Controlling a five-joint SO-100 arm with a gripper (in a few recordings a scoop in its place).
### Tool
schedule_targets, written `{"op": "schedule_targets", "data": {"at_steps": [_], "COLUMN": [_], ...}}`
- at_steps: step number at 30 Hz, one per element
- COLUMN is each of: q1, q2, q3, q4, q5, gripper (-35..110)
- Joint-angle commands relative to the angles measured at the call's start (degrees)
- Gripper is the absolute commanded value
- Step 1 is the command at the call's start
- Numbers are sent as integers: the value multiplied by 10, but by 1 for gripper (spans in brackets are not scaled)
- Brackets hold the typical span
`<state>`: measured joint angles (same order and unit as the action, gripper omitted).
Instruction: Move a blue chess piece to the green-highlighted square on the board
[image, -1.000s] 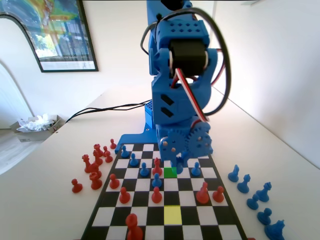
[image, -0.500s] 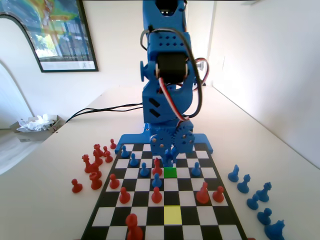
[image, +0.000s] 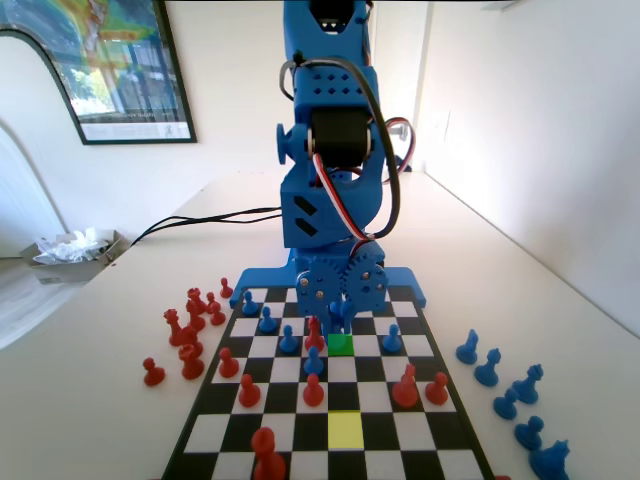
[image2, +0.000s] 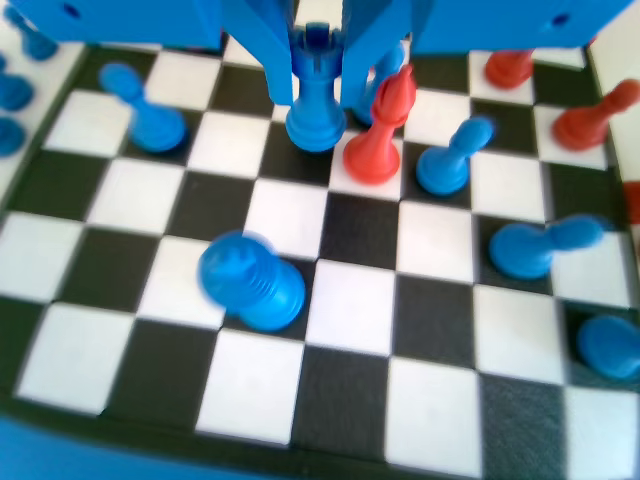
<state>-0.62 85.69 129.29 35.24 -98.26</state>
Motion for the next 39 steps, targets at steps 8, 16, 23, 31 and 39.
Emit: {"op": "schedule_targets", "data": {"at_steps": [8,16,23,31,39], "q1": [-25,-25,-21,-17,-18], "q2": [29,24,20,16,16], "q3": [7,19,19,18,24], "q4": [-4,-19,-22,-39,-45], "q5": [12,11,7,3,-3], "gripper": [1,1,1,7,8]}}
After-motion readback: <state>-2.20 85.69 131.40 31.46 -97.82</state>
